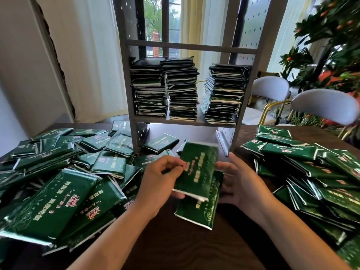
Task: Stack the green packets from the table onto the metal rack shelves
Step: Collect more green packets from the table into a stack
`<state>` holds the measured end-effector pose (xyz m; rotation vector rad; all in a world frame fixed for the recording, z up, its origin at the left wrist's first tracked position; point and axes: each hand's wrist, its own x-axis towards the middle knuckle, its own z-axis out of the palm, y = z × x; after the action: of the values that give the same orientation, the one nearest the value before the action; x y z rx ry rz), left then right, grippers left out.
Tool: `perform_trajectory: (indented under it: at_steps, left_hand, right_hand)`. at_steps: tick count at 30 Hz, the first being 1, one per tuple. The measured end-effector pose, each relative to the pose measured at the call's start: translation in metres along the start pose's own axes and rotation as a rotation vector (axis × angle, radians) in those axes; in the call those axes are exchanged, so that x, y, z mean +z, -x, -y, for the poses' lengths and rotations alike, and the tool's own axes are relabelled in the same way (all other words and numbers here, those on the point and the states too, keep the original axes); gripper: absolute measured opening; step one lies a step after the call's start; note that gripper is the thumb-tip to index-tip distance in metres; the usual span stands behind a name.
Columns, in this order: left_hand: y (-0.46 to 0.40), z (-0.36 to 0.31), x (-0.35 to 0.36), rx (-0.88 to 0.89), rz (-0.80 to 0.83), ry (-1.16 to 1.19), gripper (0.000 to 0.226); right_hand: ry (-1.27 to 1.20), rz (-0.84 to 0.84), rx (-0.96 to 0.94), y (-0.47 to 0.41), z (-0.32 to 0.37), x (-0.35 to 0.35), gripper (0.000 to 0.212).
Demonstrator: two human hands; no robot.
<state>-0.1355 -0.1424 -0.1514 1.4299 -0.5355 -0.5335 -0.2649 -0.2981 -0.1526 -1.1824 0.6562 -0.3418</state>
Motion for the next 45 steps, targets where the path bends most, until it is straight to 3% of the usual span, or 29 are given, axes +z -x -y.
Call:
perform_trajectory:
  at_steps: [3, 7, 12, 18, 21, 25, 29, 31, 35, 39, 45]
  left_hand:
    - [0.006, 0.006, 0.003, 0.072, 0.08, -0.271, 0.022]
    - [0.008, 0.012, 0.006, 0.224, 0.103, -0.544, 0.048]
    - [0.005, 0.01, 0.003, 0.152, 0.136, -0.459, 0.013]
    - [0.003, 0.007, 0.003, 0.317, 0.06, -0.247, 0.013]
    - [0.002, 0.01, 0.004, 0.315, 0.073, -0.264, 0.02]
    - [0.003, 0.014, 0.002, 0.36, 0.079, -0.524, 0.014]
    - [0.001, 0.015, -0.004, 0.474, -0.084, -0.732, 0.01]
    - [-0.004, 0.014, -0.01, 0.498, -0.163, -0.818, 0.027]
    - [-0.014, 0.011, -0.025, 0.298, -0.255, -1.101, 0.043]
    - [-0.017, 0.013, -0.029, 0.138, -0.166, -1.338, 0.051]
    - [-0.015, 0.015, -0.029, 0.242, -0.208, -1.379, 0.032]
  right_hand:
    - [0.043, -0.003, -0.107, 0.002, -0.001, 0.004, 0.024]
    - [0.047, -0.078, -0.177, 0.004, -0.002, 0.002, 0.035]
    - [-0.001, -0.053, -0.267, 0.006, 0.001, 0.003, 0.046]
    - [-0.164, 0.041, -0.396, 0.009, 0.003, 0.002, 0.059]
    - [0.028, 0.049, -0.387, 0.01, -0.001, 0.008, 0.044]
    - [0.106, -0.002, -0.342, 0.013, -0.005, 0.013, 0.031]
    - [0.06, -0.059, -0.303, 0.013, -0.001, 0.011, 0.028]
    - [0.06, -0.077, -0.248, 0.011, 0.001, 0.008, 0.027]
    - [0.152, 0.003, -0.073, 0.012, 0.003, 0.003, 0.028]
    - [0.264, 0.084, 0.022, 0.013, -0.002, 0.006, 0.031]
    - [0.266, 0.047, -0.007, 0.011, -0.003, 0.005, 0.037]
